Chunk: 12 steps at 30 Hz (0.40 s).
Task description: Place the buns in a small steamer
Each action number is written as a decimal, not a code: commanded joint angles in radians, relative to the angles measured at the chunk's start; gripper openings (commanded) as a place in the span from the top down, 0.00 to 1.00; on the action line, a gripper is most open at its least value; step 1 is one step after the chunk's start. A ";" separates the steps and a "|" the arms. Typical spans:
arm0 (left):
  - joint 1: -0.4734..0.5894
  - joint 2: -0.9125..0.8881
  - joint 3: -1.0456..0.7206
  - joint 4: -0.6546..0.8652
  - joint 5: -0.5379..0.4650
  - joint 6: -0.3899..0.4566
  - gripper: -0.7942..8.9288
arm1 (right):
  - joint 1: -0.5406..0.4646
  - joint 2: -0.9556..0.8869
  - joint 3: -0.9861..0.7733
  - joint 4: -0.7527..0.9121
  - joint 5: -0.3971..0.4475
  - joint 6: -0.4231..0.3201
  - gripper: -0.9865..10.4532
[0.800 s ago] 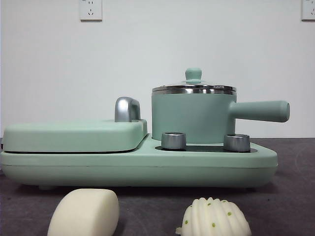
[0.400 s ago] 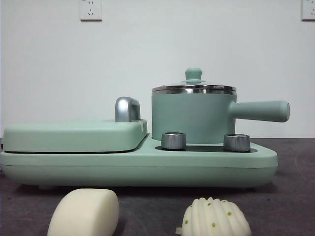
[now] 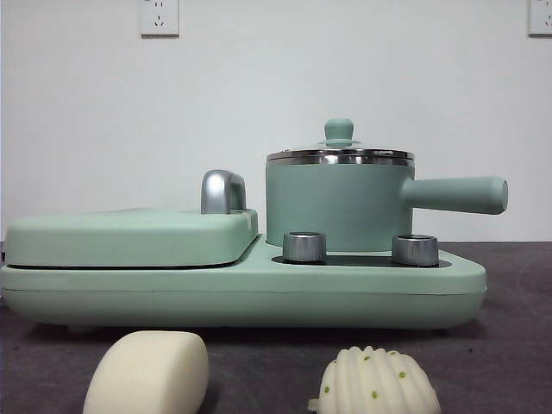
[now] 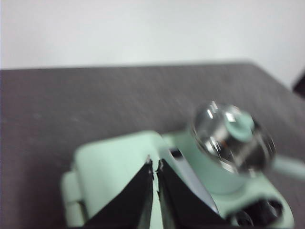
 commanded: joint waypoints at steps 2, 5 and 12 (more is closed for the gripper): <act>-0.039 0.058 0.054 -0.055 0.108 0.166 0.90 | 0.051 0.020 0.024 -0.034 -0.003 -0.137 0.90; -0.059 0.086 0.056 -0.071 0.182 0.198 0.90 | 0.093 0.021 0.024 -0.063 -0.003 -0.236 0.90; -0.093 0.103 0.056 -0.080 0.186 0.359 0.73 | 0.143 0.019 0.024 -0.116 -0.002 -0.350 0.80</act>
